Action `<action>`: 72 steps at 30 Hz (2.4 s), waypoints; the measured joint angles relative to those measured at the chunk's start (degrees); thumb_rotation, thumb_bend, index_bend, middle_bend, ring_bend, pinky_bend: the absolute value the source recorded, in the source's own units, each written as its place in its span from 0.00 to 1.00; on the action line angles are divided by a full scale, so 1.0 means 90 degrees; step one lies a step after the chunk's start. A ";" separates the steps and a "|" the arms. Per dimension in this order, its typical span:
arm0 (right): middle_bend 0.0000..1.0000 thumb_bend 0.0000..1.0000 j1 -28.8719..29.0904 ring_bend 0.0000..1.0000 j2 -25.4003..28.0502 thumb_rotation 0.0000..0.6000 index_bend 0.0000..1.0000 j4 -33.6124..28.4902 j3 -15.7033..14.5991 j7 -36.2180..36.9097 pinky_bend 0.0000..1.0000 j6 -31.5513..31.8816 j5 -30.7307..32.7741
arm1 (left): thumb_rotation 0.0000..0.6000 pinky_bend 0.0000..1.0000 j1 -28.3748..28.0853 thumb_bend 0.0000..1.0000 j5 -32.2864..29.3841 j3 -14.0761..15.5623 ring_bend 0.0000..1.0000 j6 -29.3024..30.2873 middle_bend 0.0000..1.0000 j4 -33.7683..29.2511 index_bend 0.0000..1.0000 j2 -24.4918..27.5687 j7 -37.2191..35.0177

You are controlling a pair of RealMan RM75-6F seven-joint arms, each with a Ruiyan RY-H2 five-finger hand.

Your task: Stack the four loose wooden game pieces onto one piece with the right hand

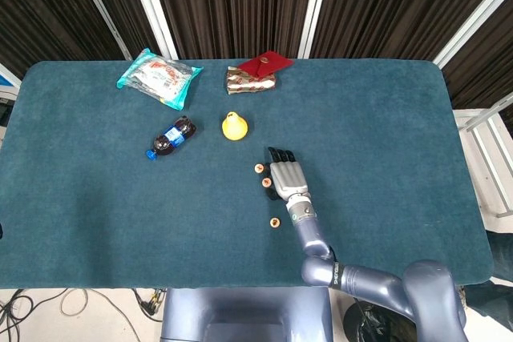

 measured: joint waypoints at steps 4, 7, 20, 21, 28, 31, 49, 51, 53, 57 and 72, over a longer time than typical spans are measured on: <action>0.00 0.40 0.0007 0.00 -0.0027 1.00 0.48 0.0020 0.0020 -0.0006 0.00 0.0015 0.0001 | 1.00 0.00 0.0000 0.62 0.0002 0.0000 0.00 0.0007 0.00 0.0001 0.07 -0.0003 0.0007; 0.00 0.40 0.0011 0.00 -0.0043 1.00 0.49 0.0047 0.0034 -0.0014 0.00 0.0009 0.0013 | 1.00 0.00 0.0001 0.62 0.0000 -0.0002 0.00 0.0011 0.00 0.0004 0.07 -0.0004 0.0008; 0.00 0.40 0.0002 0.00 -0.0024 1.00 0.52 -0.0005 0.0067 -0.0018 0.00 0.0011 -0.0010 | 1.00 0.00 0.0001 0.62 0.0000 0.0002 0.00 0.0009 0.00 0.0006 0.07 -0.0004 0.0006; 0.00 0.40 -0.0001 0.00 -0.0012 1.00 0.52 -0.0026 0.0067 -0.0016 0.00 0.0021 -0.0026 | 1.00 0.00 0.0001 0.62 -0.0001 0.0001 0.00 0.0008 0.00 0.0008 0.07 -0.0003 0.0004; 0.00 0.40 -0.0091 0.00 0.0327 1.00 0.52 -0.0537 0.0079 -0.0054 0.00 0.0223 -0.0157 | 1.00 0.00 0.0001 0.62 -0.0002 -0.0002 0.00 0.0010 0.00 0.0008 0.07 -0.0005 -0.0003; 0.00 0.40 -0.0189 0.00 0.0621 1.00 0.52 -0.0982 0.0045 -0.0105 0.00 0.0358 -0.0235 | 1.00 0.00 0.0003 0.62 0.0015 0.0005 0.00 0.0025 0.00 -0.0002 0.07 -0.0012 0.0015; 0.00 0.40 -0.0715 0.00 0.1781 1.00 0.52 -0.2238 -0.0466 -0.0209 0.00 0.0550 -0.0200 | 1.00 0.00 0.0015 0.62 0.0032 0.0011 0.00 0.0080 0.00 -0.0012 0.07 -0.0045 0.0067; 0.00 0.40 -0.0702 0.00 0.1733 1.00 0.52 -0.2149 -0.0495 -0.0193 0.00 0.0521 -0.0199 | 1.00 0.00 0.0010 0.62 0.0029 0.0010 0.00 0.0069 0.00 -0.0002 0.07 -0.0045 0.0065; 0.00 0.40 -0.0679 0.00 0.1682 1.00 0.52 -0.2053 -0.0519 -0.0192 0.00 0.0483 -0.0171 | 1.00 0.00 0.0006 0.62 0.0032 0.0011 0.00 0.0062 0.00 0.0006 0.07 -0.0045 0.0069; 0.00 0.40 -0.0635 0.00 0.1595 1.00 0.52 -0.1882 -0.0518 -0.0181 0.00 0.0424 -0.0064 | 1.00 0.00 0.0006 0.62 0.0034 0.0007 0.00 0.0067 0.00 0.0010 0.07 -0.0045 0.0062; 0.00 0.40 -0.0575 0.00 0.1472 1.00 0.52 -0.1522 -0.0516 -0.0107 0.00 0.0326 0.0081 | 1.00 0.00 0.0009 0.62 0.0019 0.0001 0.00 0.0064 0.00 0.0011 0.07 -0.0041 0.0065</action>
